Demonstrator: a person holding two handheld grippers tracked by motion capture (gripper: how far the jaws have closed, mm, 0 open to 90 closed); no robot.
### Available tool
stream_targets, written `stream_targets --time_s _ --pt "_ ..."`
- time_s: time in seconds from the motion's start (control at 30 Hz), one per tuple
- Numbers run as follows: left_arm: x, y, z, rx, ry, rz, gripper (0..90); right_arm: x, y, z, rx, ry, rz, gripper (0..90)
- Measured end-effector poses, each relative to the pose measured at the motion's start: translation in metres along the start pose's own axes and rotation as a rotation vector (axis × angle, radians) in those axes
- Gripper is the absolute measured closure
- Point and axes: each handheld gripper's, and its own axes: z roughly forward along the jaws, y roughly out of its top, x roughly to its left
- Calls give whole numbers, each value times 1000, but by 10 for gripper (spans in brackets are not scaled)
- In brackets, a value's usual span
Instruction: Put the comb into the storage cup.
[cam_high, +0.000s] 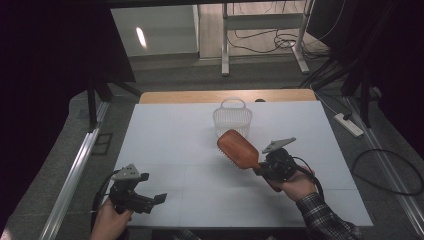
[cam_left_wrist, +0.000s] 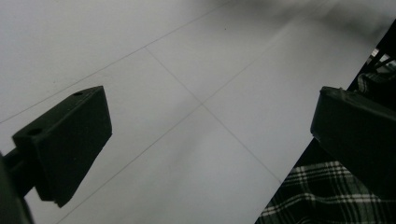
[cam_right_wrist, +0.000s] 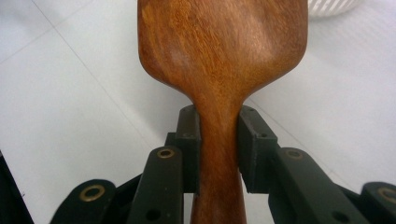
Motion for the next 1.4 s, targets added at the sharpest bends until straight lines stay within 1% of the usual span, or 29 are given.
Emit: stream_targets --time_s 0.07,0.17,0.27,0.4,0.53,0.6,0.67,0.77,0.93,1.0,1.27,1.4 --pt "0 2 1 -6 -8 -5 0 0 0 -1 -6 2 0 722" --pt "-1 9 6 6 -9 -4 0 0 1 -5 -33 0 0 722" --pt "-3 14 11 13 -17 -2 0 1 1 -7 -42 3 0 722" --pt "-4 22 15 1 -31 3 0 2 1 -9 -49 13 -7 721" --pt "-3 30 19 -9 -43 4 0 3 1 -12 -60 16 -2 721" --pt "-3 34 22 -22 -58 -2 0 3 1 -13 -66 19 -2 721" --pt "-2 37 25 -34 -85 -4 0 3 1 -14 -66 19 -3 721" --pt "-2 42 29 -38 -89 -6 0 4 1 -15 -71 17 -4 721" --pt "-3 49 34 -42 -84 -4 0 6 2 -15 -84 10 -10 721" --pt "-4 54 36 -44 -97 -10 0 7 2 -16 -87 9 -9 721" --pt "-6 69 45 -58 -126 -23 0 10 4 -19 -125 15 -12 721" --pt "-7 75 49 -58 -126 -27 0 12 5 -19 -131 19 -12 721"
